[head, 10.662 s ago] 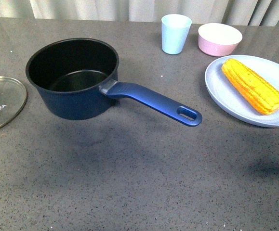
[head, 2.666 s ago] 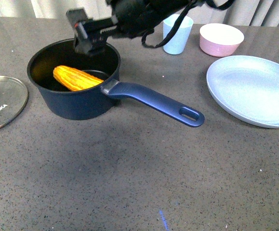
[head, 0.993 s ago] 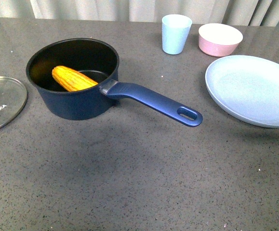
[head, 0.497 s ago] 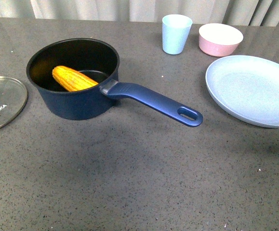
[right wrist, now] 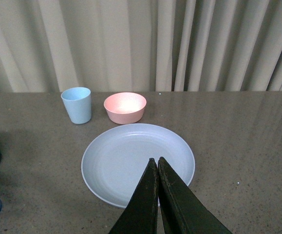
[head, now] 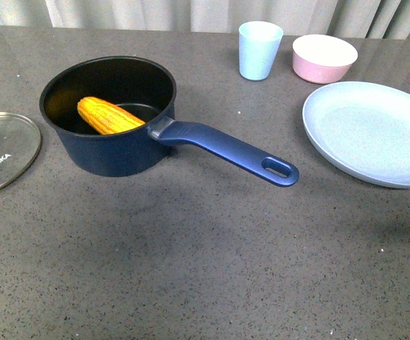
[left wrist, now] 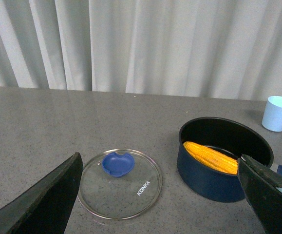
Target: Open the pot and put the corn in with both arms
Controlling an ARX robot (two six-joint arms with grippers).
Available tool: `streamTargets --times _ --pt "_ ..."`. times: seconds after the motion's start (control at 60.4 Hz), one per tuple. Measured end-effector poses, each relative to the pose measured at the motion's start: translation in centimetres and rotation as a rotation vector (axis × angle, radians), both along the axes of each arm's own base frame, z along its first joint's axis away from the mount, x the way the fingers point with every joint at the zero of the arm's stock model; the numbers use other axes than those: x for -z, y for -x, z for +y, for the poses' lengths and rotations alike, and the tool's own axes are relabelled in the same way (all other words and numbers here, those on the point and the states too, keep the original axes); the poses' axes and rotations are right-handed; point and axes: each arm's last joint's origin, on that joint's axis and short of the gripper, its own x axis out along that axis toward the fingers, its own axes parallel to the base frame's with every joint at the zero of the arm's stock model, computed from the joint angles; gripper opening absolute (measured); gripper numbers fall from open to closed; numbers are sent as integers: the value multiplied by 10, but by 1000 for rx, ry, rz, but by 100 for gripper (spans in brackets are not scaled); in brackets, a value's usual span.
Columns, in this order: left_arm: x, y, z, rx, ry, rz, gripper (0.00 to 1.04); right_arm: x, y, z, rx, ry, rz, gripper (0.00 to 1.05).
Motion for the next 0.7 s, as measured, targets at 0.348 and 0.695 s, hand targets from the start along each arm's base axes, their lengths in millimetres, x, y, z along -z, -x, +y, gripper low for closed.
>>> streamTargets --times 0.348,0.695 --pt "0 0 0 0 0 0 96 0 8 0 0 0 0 2" --pt "0 0 0 0 0 0 96 3 22 0 0 0 6 2"
